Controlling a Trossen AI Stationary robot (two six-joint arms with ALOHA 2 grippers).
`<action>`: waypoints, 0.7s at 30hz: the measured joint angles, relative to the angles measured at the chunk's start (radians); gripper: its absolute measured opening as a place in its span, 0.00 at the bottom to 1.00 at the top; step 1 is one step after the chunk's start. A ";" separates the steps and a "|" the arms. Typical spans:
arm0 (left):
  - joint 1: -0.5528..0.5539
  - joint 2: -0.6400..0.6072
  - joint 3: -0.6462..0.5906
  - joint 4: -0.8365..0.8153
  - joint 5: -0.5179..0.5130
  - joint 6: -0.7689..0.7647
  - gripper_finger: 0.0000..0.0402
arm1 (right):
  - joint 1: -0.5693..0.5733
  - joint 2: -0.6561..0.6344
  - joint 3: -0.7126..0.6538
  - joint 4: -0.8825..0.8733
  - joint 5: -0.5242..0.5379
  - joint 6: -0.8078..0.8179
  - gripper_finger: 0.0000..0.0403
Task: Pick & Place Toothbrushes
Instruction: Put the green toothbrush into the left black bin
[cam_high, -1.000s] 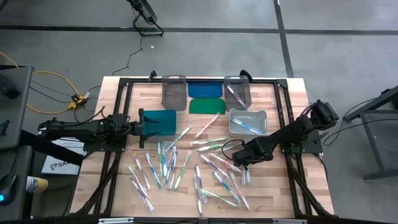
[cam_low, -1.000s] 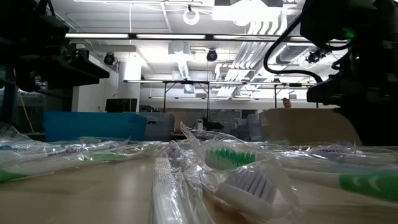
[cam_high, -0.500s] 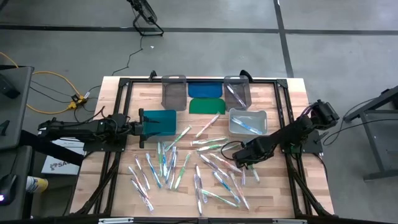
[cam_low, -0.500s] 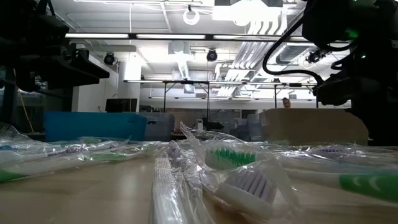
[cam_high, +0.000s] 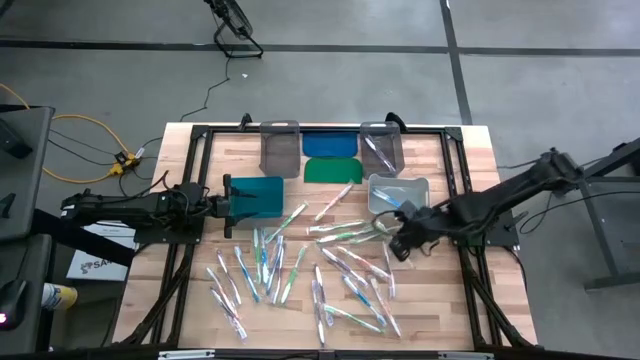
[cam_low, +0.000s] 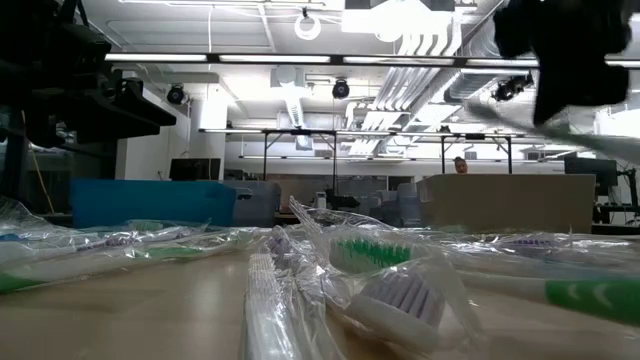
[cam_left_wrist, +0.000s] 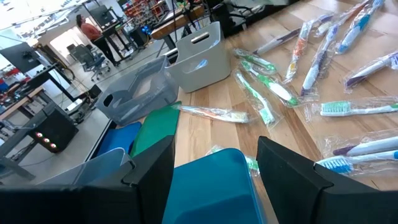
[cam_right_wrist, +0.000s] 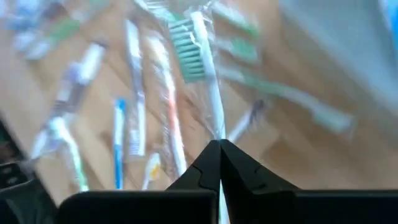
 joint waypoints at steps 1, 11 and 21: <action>0.000 0.000 0.000 0.000 0.000 0.000 0.54 | -0.007 -0.031 0.005 0.000 0.021 -0.044 0.00; 0.000 0.000 0.000 0.000 0.000 0.000 0.54 | -0.218 -0.212 0.041 -0.041 0.066 -0.486 0.00; 0.000 0.000 0.000 0.000 0.000 0.000 0.54 | -0.619 -0.166 0.126 -0.075 -0.152 -0.922 0.00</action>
